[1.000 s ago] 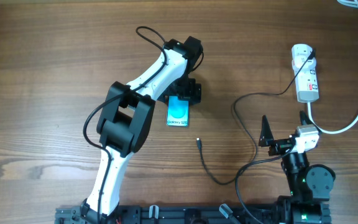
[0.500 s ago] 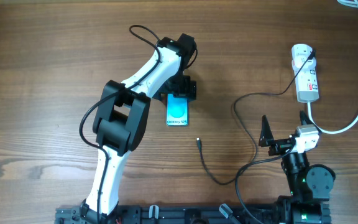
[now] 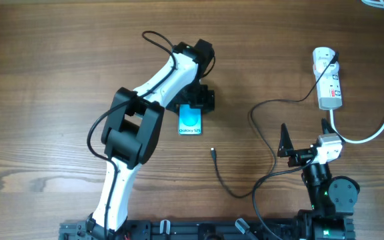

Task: Plug charger to phone and switch on socket
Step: 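Lower the left gripper and close it on the phone's long edges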

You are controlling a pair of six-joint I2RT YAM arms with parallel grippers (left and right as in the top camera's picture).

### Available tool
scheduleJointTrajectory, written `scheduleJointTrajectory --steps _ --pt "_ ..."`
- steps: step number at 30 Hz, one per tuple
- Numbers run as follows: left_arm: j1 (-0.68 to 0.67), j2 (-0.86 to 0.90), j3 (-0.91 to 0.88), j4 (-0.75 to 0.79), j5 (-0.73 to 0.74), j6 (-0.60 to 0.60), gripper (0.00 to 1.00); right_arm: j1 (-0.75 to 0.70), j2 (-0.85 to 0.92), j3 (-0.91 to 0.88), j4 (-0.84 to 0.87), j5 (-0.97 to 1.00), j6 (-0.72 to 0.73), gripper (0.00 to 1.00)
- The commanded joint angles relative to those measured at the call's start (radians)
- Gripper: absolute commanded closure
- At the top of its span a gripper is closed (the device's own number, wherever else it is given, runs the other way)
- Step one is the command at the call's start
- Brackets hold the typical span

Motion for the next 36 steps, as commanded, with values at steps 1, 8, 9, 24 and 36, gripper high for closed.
scheduleJointTrajectory --steps 1,8,9,24,36 --pt "-0.011 0.039 -0.041 -0.002 0.033 -0.013 0.00 0.005 -0.002 -0.001 0.005 0.009 0.005 0.00" --pt "-0.009 0.039 -0.041 -0.040 0.032 -0.012 0.00 0.005 -0.002 -0.001 0.005 0.009 0.005 0.00" --pt "-0.009 0.039 -0.041 -0.040 0.032 -0.013 0.00 0.005 -0.002 -0.001 0.005 0.009 0.005 0.00" --pt "-0.006 0.039 -0.041 -0.014 0.032 -0.008 0.00 0.005 -0.002 -0.001 0.005 0.009 0.005 0.00" --pt "0.000 0.039 -0.111 0.002 0.021 0.003 0.01 0.005 -0.002 -0.001 0.005 0.009 0.005 0.00"
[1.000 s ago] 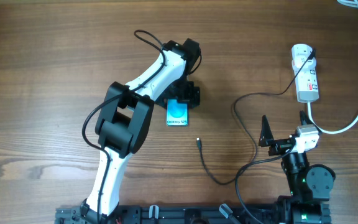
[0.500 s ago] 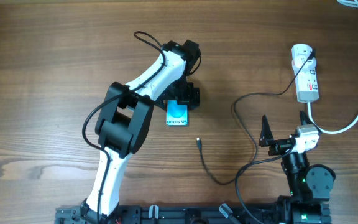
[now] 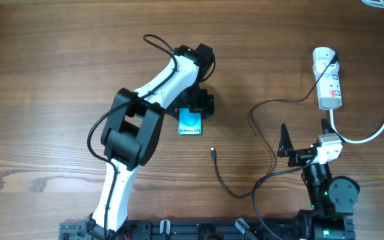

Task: Plug charger to phone and switch on socket
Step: 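Lower the left gripper and close it on the phone's long edges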

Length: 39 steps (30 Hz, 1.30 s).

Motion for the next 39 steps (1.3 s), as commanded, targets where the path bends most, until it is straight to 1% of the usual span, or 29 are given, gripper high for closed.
scheduleJointTrajectory --steps 1,8,16,27,31,39 --pt "0.009 0.055 -0.068 0.022 0.022 0.010 0.00 0.005 -0.002 -0.001 0.005 0.009 0.005 0.00" --pt "0.024 0.049 -0.068 0.010 0.023 0.009 0.00 0.005 -0.002 -0.001 0.005 0.009 0.005 0.00" --pt "0.023 0.049 -0.068 0.092 0.029 0.008 0.00 0.005 -0.002 -0.001 0.005 0.009 0.005 0.00" --pt "0.021 0.049 -0.068 0.096 0.028 0.008 0.00 0.005 -0.002 -0.001 0.005 0.009 0.005 0.00" --pt "0.021 0.049 -0.068 0.139 0.018 -0.030 0.00 0.005 -0.002 -0.001 0.005 0.009 0.005 0.00" --pt "0.020 0.032 -0.068 0.092 0.014 -0.029 0.00 0.005 -0.002 -0.001 0.005 0.009 0.005 0.00"
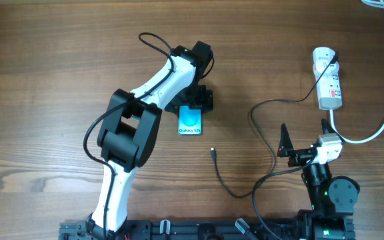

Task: Plug charger to phone and switch on socket
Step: 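Lower the left gripper and close it on the phone's long edges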

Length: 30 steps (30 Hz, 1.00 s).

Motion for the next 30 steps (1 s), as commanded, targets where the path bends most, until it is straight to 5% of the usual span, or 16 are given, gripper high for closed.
scheduleJointTrajectory --steps 1,30 --pt "0.007 0.053 -0.039 -0.001 0.032 0.004 0.00 0.005 -0.002 -0.001 0.005 0.009 0.005 0.00" --pt "-0.011 -0.012 -0.074 -0.005 0.014 -0.022 0.00 0.005 -0.002 -0.001 0.005 0.009 0.005 0.00"
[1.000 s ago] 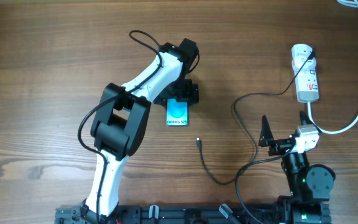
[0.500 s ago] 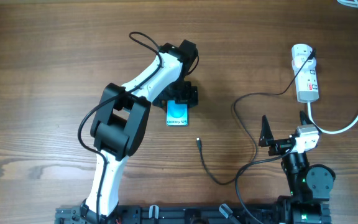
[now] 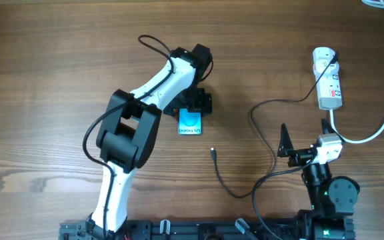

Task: Plug charger to phone and switch on socket
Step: 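Lower the left gripper and close it on the phone's long edges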

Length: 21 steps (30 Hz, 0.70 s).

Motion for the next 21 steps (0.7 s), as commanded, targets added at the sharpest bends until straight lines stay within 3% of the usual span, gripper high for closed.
scheduleJointTrajectory --steps 1,5,12,21 --pt "-0.007 0.005 -0.050 0.018 0.013 -0.021 0.00 0.005 -0.002 -0.001 0.005 0.009 0.005 0.00" --pt "-0.007 0.005 -0.077 0.028 0.014 -0.028 0.00 0.005 -0.002 -0.001 0.005 0.009 0.005 0.00" --pt "-0.007 0.005 -0.080 0.032 0.017 -0.055 0.09 0.005 -0.002 -0.001 0.005 0.009 0.005 0.00" --pt "-0.024 0.005 -0.080 0.055 0.011 -0.043 0.07 0.005 -0.002 -0.001 0.005 0.009 0.005 0.00"
